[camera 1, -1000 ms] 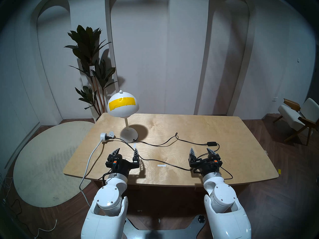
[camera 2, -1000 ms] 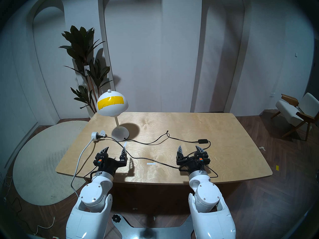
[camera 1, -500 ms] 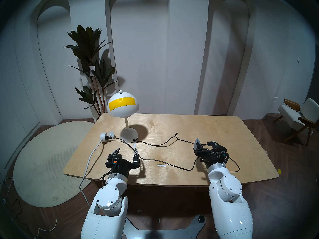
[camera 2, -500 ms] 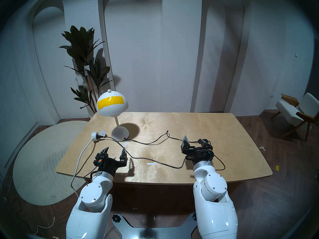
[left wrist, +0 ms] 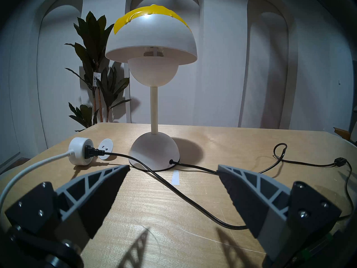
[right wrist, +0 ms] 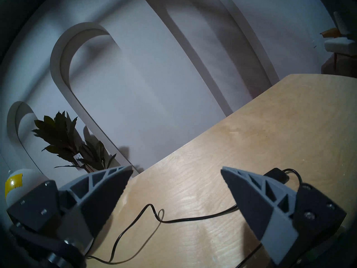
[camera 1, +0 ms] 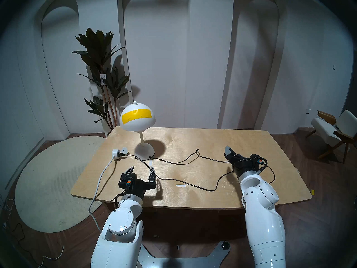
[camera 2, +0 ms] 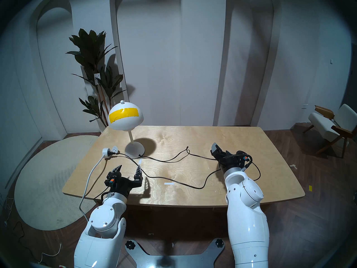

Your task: Turn on the table lamp by pressing the switch

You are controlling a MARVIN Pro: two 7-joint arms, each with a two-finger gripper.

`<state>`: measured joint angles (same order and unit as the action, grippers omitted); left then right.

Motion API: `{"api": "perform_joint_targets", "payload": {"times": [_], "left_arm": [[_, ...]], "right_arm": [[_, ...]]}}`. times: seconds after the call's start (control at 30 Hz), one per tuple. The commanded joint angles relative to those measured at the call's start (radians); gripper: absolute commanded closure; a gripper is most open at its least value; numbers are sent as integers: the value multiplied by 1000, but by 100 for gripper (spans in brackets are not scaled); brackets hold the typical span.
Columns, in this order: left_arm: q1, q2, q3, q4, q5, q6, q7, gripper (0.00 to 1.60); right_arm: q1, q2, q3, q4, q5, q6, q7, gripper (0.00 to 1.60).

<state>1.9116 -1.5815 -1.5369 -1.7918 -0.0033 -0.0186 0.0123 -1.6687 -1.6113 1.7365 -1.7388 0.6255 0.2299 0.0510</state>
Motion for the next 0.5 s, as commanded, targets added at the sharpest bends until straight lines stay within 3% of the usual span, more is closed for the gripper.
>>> {"api": "perform_joint_targets", "payload": {"times": [0.0, 0.2, 0.47], "left_arm": [[-4, 0, 0, -20, 0, -4, -1, 0], [-4, 0, 0, -21, 0, -4, -1, 0], [-4, 0, -1, -20, 0, -4, -1, 0]], "right_arm": [[79, -3, 26, 12, 78, 26, -24, 0], [106, -8, 54, 36, 132, 52, -32, 0], [153, -18, 105, 72, 287, 115, -55, 0]]}}
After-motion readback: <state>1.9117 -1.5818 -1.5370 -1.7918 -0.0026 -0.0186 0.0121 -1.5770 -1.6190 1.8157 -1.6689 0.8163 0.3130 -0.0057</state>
